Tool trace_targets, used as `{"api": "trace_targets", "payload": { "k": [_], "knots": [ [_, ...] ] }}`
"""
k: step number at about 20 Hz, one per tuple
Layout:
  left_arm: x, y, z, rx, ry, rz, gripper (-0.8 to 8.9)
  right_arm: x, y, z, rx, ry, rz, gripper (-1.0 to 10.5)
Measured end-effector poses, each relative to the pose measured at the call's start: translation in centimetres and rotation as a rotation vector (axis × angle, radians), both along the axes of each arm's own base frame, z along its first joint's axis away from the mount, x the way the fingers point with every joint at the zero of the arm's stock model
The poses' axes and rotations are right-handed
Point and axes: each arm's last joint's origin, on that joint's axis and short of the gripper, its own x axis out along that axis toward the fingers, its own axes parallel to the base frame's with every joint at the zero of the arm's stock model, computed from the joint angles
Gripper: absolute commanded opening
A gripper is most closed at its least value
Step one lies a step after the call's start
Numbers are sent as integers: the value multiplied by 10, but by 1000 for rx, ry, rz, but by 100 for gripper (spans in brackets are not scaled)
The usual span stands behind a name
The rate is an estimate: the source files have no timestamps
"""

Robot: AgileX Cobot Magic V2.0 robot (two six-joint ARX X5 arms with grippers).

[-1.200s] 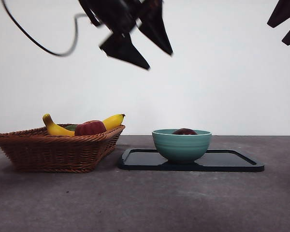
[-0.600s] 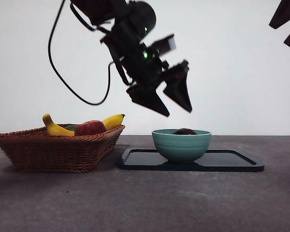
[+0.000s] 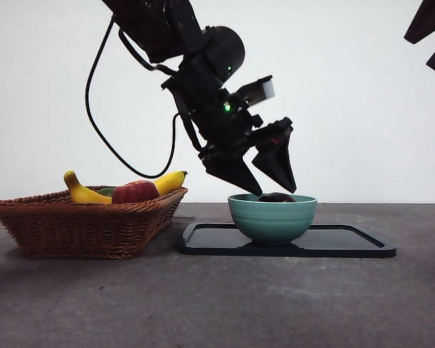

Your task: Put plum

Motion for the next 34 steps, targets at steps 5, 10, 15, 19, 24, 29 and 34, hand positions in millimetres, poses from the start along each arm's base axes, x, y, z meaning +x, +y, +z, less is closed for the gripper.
{"api": "trace_targets", "payload": {
  "k": [5, 10, 15, 19, 24, 29, 34],
  "knots": [
    [-3, -6, -7, 8, 9, -15, 375, 0, 0, 0, 0, 1, -1, 199],
    [-1, -7, -16, 23, 23, -17, 374, 0, 0, 0, -2, 5, 0, 199],
    [-2, -7, -16, 35, 20, -28, 368, 0, 0, 0, -2, 5, -1, 199],
    [-2, -7, -17, 40, 18, -32, 266, 0, 0, 0, -2, 6, -1, 199],
    [-2, -7, -17, 41, 18, -32, 266, -1, 0, -1, -7, 18, 0, 199],
    [-1, -8, -11, 40, 20, -28, 266, -1, 0, -1, -7, 18, 0, 199],
    [2, -10, 20, 41, 35, -18, 266, -1, 0, -1, -7, 17, -1, 199]
  ]
}}
